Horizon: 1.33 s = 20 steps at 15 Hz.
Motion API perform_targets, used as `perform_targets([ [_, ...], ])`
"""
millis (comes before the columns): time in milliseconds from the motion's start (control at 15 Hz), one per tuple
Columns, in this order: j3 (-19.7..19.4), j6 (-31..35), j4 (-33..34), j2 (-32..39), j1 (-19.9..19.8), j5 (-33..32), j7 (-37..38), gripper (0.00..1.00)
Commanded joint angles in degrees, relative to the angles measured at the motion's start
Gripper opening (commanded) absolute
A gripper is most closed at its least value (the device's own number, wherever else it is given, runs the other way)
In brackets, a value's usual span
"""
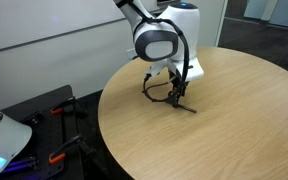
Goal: Move the cup away from you then put the marker in the cup
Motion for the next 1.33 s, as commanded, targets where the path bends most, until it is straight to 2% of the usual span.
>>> perform_targets([
  [0,0.2,0.5,-1.1,-0.9,-0.5,1.3,-0.8,0.5],
  [67,0.2,0.4,-1.0,-0.9,-0.6,1.3,-0.8,0.5],
  [133,0.2,0.3,-1.0,-0.8,-0.7,1.4,-0.8,0.43],
  [333,0.2,0.1,-0.9,-0.5,-0.9,1.3,-0.8,0.41],
  [467,0.2,-0.1,-0.8,-0.4,-0.9,1.3,-0.7,0.44],
  [533,0.1,-0.2,-0.8,-0.2,-0.9,1.2,-0.7,0.5],
  [600,0.1,-0.3,-0.8,-0.1,-0.9,1.2,-0.7,0.5],
  [667,0.1,-0.3,-0.8,-0.1,-0.9,1.2,-0.7,0.42],
  [733,0.0,-0.2,-0.9,0.0,-0.8,1.2,-0.6,0.25],
  [800,0.0,-0.1,-1.0,-0.1,-0.7,1.1,-0.6,0.22],
  [1000,-0.2,0.3,-1.4,-0.7,-0.3,0.9,-0.6,0.01],
  [1267,0.3,0.6,-3.7,-4.6,0.6,0.5,-1.6,0.03],
])
